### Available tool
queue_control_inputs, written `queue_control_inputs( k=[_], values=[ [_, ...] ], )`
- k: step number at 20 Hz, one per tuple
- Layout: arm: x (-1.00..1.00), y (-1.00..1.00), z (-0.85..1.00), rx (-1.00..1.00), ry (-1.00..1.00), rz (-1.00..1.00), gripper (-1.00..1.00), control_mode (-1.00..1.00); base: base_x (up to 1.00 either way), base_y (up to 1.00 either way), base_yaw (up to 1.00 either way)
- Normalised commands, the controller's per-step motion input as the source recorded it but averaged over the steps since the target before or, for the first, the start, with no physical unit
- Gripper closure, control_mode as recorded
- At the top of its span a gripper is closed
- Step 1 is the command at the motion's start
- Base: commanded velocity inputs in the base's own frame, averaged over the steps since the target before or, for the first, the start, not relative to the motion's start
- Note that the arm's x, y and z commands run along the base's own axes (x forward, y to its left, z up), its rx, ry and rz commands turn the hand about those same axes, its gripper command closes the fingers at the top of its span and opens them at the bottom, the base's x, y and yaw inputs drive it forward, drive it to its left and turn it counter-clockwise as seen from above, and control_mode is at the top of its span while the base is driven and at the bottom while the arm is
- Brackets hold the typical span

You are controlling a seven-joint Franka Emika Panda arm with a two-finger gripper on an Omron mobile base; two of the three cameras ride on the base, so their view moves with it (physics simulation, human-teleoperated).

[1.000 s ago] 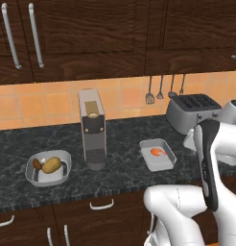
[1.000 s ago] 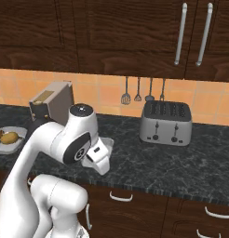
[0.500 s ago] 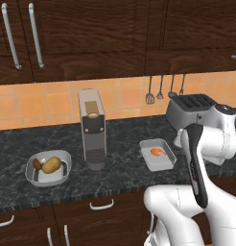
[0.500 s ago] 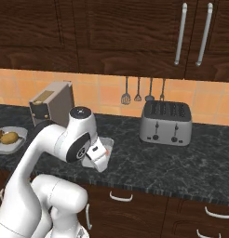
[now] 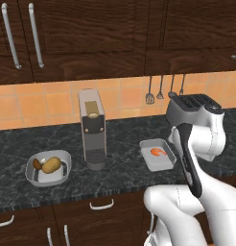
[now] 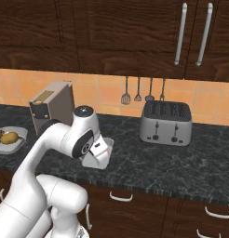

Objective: Take the meat container that has the shrimp and place it on the second highest rack of the freezer. Then take the vegetable container that has the potato and mushroom and place it on the highest rack of the freezer.

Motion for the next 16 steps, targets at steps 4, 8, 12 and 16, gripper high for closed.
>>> queue_control_inputs(
  k=[4, 8, 12, 16],
  values=[
    [0.36, 0.00, -0.24, 0.00, 0.01, -0.04, -1.00, -1.00, 0.00, 0.00, 0.00],
    [0.12, 0.00, -0.31, 0.00, 0.00, -0.02, -1.00, -1.00, 0.00, 0.00, 0.00],
    [0.01, 0.00, -0.36, 0.03, 0.02, -0.01, -1.00, -1.00, 0.00, 0.00, 0.00],
    [0.01, 0.00, -0.44, 0.07, 0.11, -0.01, -1.00, -1.00, 0.00, 0.00, 0.00]
  ],
)
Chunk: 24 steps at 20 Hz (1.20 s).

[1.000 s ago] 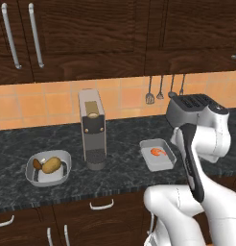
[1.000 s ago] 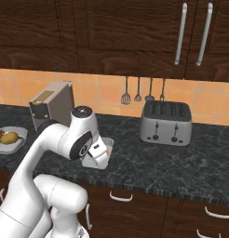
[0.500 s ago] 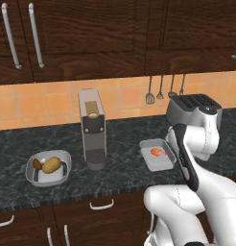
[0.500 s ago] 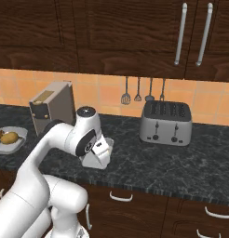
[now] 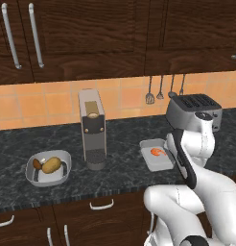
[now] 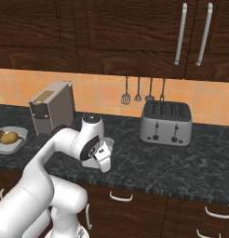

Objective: Take the meat container that has the shrimp and place it on the second highest rack of the freezer. Then take the vegetable container that has the potato and mushroom and place it on the highest rack of the freezer.

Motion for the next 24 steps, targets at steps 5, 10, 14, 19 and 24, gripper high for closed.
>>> queue_control_inputs(
  k=[5, 10, 14, 19, 24],
  values=[
    [0.17, 0.00, -0.18, 0.04, 0.03, 0.00, -1.00, -1.00, 0.00, 0.00, 0.00],
    [0.42, 0.03, -0.04, 0.02, 0.02, 0.00, -1.00, -1.00, 0.00, 0.00, 0.00],
    [0.43, 0.10, -0.23, 0.00, 0.08, 0.00, -1.00, -1.00, 0.00, 0.00, 0.00],
    [0.12, 0.03, -0.31, 0.00, 0.08, 0.00, -1.00, -1.00, 0.00, 0.00, 0.00],
    [0.00, 0.00, -0.18, 0.00, 0.03, 0.00, -1.00, -1.00, 0.00, 0.00, 0.00]
  ],
)
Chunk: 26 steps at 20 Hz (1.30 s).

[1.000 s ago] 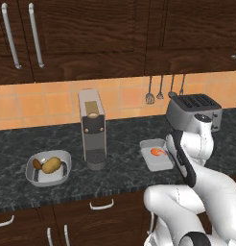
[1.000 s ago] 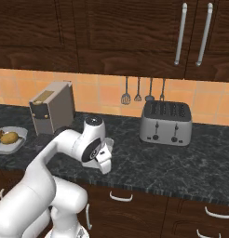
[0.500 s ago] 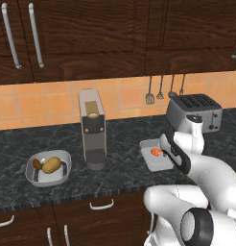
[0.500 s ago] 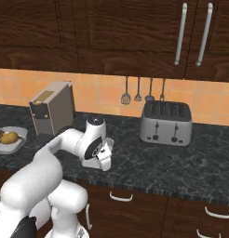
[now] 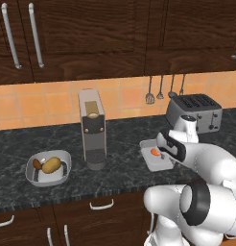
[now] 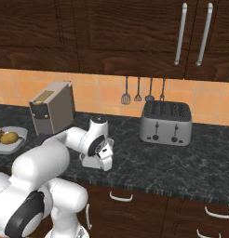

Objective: Take the meat container that has the shrimp and place it on the second highest rack of the freezer. Then take the vegetable container that has the potato and mushroom and place it on the highest rack of the freezer.

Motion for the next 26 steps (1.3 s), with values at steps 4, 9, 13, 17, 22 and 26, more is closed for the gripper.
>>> queue_control_inputs(
  k=[4, 9, 13, 17, 22, 26],
  values=[
    [-0.01, 0.00, -0.16, 0.00, 0.01, 0.00, -1.00, -1.00, 0.00, 0.00, 0.00],
    [0.00, 0.08, -0.18, 0.00, 0.02, 0.00, -1.00, -1.00, 0.00, 0.00, 0.00],
    [0.00, 0.06, -0.21, 0.00, 0.02, -0.01, -1.00, -1.00, 0.00, 0.00, 0.00],
    [0.00, 0.04, -0.23, 0.00, 0.04, 0.00, -1.00, -1.00, 0.00, 0.00, 0.00],
    [0.00, 0.05, -0.17, 0.00, 0.04, 0.00, -1.00, -1.00, 0.00, 0.00, 0.00],
    [0.00, 0.10, -0.13, 0.00, 0.03, 0.00, 1.00, -1.00, 0.00, 0.00, 0.00]
  ],
)
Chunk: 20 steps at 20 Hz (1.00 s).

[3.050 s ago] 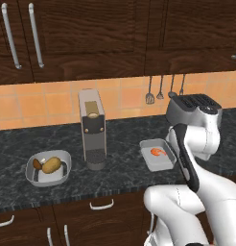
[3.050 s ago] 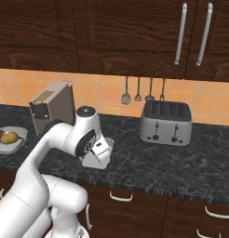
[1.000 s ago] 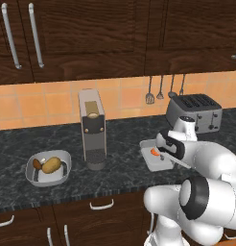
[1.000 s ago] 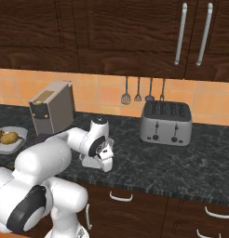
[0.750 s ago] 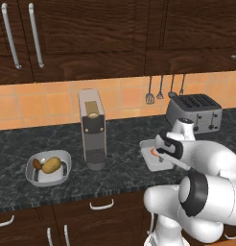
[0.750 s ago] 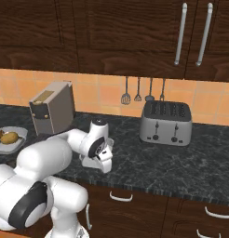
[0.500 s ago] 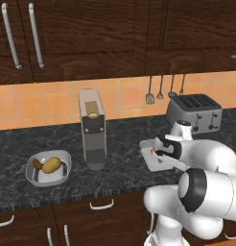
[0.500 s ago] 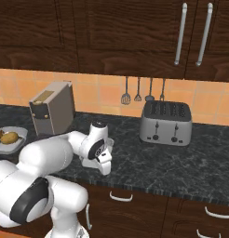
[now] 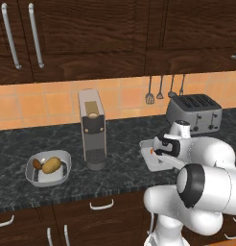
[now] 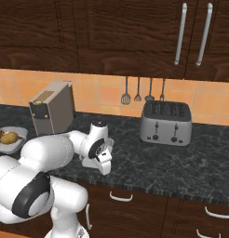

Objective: Take the meat container that has the shrimp and place it on the second highest rack of the freezer. Then take the vegetable container that has the potato and mushroom and place it on the highest rack of the freezer.

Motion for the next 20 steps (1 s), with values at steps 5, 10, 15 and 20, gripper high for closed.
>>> queue_control_inputs(
  k=[5, 10, 15, 20],
  values=[
    [0.00, 0.07, -0.14, 0.00, 0.01, 0.00, 1.00, -1.00, 0.00, 0.00, 0.00],
    [0.00, 0.01, -0.07, 0.00, 0.00, -0.01, 1.00, -1.00, 0.00, 0.00, 0.00],
    [-0.06, 0.02, 0.05, 0.00, 0.00, -0.01, 1.00, -1.00, 0.00, 0.00, 0.00],
    [-0.15, 0.03, 0.15, 0.00, -0.06, -0.01, 1.00, -1.00, 0.00, 0.00, 0.00]
  ],
)
